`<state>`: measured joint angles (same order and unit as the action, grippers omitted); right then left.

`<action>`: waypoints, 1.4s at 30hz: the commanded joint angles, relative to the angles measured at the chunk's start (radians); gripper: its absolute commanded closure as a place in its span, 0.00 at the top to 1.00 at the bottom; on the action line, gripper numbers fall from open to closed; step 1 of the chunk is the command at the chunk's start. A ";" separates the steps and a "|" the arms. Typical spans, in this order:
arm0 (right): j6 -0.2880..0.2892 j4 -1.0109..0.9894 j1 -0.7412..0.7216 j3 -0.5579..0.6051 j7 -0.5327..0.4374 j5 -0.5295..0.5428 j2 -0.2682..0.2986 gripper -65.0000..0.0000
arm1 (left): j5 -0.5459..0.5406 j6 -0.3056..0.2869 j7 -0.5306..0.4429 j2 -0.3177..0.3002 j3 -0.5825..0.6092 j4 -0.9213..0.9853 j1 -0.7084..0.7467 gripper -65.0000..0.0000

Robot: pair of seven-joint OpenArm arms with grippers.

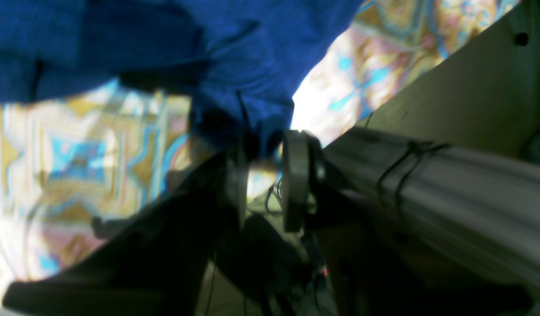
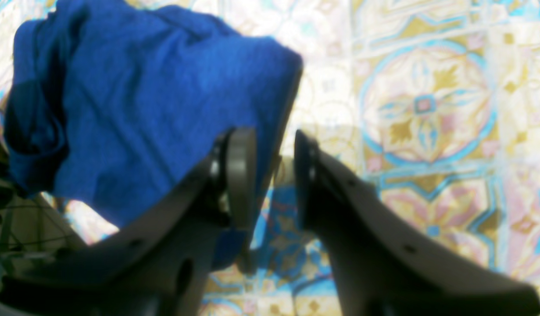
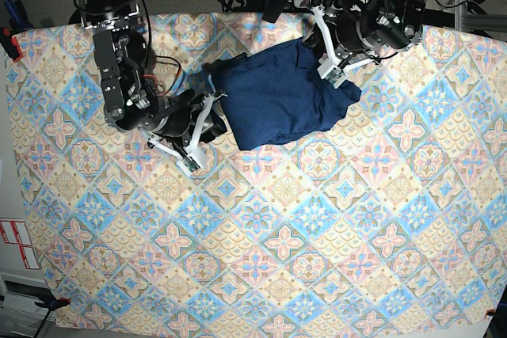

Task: Fold the T-shirt properly
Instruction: 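Push the shirt bundle edges inward with both grippers to square it, then grasp the shirt bundle sides with both grippers and compress it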

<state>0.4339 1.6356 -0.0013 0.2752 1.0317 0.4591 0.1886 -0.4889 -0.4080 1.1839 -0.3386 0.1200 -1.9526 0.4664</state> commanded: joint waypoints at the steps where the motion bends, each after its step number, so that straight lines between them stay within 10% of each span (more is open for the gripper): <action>1: 0.004 0.015 -0.027 0.011 -0.024 0.017 -0.004 0.23 | -0.034 -0.002 -0.002 -0.018 -0.015 -0.017 0.004 0.24; 18: 0.004 0.010 -0.075 0.075 -0.026 0.016 -0.004 0.23 | -0.428 -0.002 -0.012 -0.078 -0.095 -0.035 0.045 0.25; 37: 0.004 -0.219 -0.328 0.402 -0.034 0.008 -0.005 0.10 | -0.185 0.002 -0.075 0.066 0.102 0.181 -0.143 0.11; 42: 0.004 -0.335 -0.412 0.517 -0.104 -0.147 -0.054 0.10 | -0.164 0.004 -0.095 0.080 0.131 0.206 -0.171 0.09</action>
<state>0.4355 1.2827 -0.3901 0.7956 0.9501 0.2943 0.1432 -0.6361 -0.4000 1.1004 -0.2577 0.2504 -1.7340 0.3019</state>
